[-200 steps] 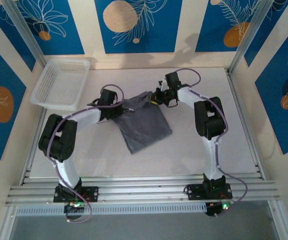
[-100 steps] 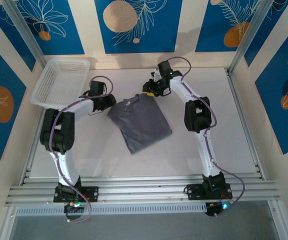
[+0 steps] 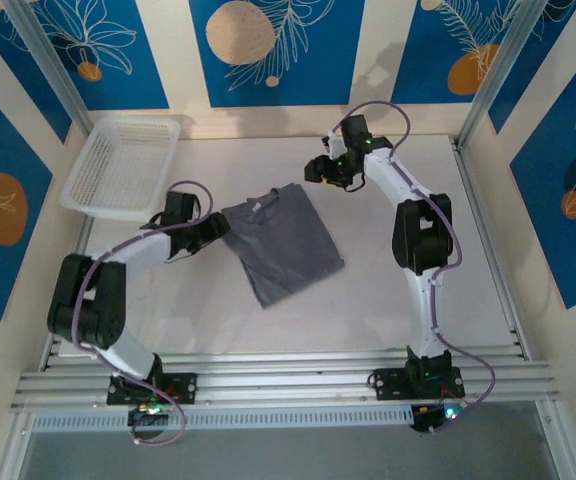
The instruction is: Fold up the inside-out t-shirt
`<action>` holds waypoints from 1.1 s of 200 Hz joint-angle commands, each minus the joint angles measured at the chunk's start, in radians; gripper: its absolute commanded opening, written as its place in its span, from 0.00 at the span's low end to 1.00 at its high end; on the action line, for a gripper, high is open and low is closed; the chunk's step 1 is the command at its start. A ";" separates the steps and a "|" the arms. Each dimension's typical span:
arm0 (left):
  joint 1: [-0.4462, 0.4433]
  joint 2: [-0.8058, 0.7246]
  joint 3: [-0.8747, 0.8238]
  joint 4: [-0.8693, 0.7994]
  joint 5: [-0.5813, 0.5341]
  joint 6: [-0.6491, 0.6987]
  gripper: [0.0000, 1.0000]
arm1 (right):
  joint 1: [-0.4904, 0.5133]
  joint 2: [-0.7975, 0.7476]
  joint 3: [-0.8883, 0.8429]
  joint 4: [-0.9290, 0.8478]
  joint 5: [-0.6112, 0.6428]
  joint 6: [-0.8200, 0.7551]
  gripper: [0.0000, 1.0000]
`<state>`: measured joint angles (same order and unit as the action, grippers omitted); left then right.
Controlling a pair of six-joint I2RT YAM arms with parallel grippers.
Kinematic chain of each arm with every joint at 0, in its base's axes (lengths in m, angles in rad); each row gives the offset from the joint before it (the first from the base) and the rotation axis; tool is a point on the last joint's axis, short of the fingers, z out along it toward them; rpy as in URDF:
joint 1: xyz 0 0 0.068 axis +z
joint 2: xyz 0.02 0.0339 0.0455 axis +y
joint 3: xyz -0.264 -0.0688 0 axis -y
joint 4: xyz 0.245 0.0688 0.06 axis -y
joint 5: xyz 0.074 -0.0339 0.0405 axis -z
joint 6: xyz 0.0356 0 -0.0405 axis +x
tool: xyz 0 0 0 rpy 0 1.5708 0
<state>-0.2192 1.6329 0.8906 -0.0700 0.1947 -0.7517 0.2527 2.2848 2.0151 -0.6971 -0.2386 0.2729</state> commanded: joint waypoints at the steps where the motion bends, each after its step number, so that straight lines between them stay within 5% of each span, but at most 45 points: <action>1: -0.009 0.056 0.034 0.131 0.061 -0.038 0.71 | 0.023 0.077 0.035 0.002 -0.067 0.017 0.60; 133: -0.048 0.420 0.294 0.319 0.134 -0.105 0.54 | 0.054 0.177 0.064 -0.014 -0.087 0.044 0.59; 153: -0.054 0.465 0.316 0.351 0.174 -0.123 0.41 | 0.063 0.167 0.037 0.000 -0.115 0.060 0.59; 180: -0.070 0.477 0.326 0.361 0.204 -0.093 0.00 | 0.068 0.113 -0.040 0.033 -0.147 0.083 0.58; 220: -0.077 0.383 0.261 0.279 0.286 0.062 0.00 | 0.037 -0.193 -0.403 0.222 -0.132 0.139 0.59</action>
<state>-0.2821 2.0907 1.1931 0.2611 0.3820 -0.8082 0.3050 2.3035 1.7962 -0.5762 -0.3447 0.3599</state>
